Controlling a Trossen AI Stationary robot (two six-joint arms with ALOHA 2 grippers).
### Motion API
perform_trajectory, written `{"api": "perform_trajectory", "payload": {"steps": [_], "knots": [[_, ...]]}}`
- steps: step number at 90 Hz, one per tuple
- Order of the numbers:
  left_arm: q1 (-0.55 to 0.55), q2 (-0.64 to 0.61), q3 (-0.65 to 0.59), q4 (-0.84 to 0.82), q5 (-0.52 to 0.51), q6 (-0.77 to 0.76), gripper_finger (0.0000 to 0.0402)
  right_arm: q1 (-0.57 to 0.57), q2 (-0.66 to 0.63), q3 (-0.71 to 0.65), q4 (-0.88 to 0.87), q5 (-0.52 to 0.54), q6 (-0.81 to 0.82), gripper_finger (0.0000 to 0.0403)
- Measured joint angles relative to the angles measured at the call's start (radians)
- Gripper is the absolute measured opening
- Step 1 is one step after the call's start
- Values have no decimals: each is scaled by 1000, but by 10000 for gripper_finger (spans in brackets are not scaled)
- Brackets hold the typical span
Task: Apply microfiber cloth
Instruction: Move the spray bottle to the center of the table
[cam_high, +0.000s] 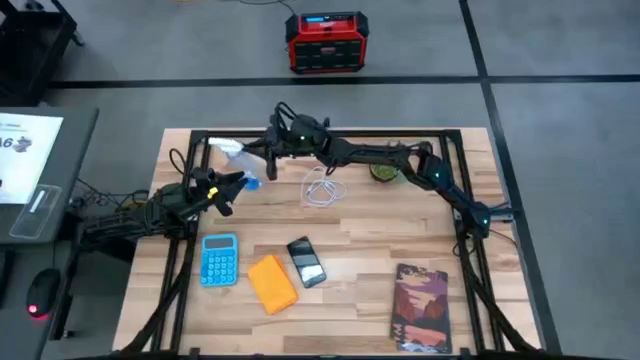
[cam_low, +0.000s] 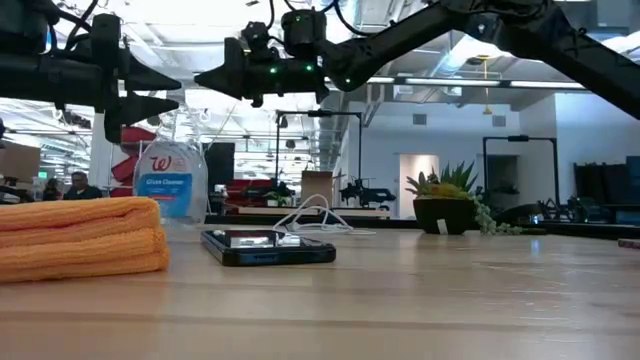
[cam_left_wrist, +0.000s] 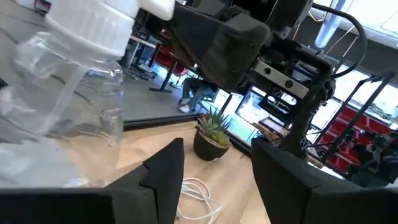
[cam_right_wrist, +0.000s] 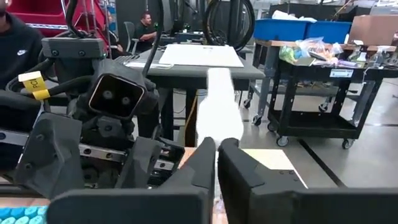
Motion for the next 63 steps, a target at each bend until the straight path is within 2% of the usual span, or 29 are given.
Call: {"api": "perform_trajectory", "payload": {"steps": [12, 27, 42, 50, 63], "knots": [[0, 0, 0, 0, 0, 0, 162, 0, 0, 0, 1, -4, -26, 46], [0, 0, 0, 0, 0, 0, 162, 17, -8, 7, 4, -7, -83, 142], [0, 0, 0, 0, 0, 0, 162, 12, 6, 103, -61, -7, -61, 233], [0, 0, 0, 0, 0, 0, 162, 3, 26, 159, -122, -8, -53, 249], [0, 0, 0, 0, -1, 0, 162, -10, 77, 235, -202, -33, -49, 242]]}}
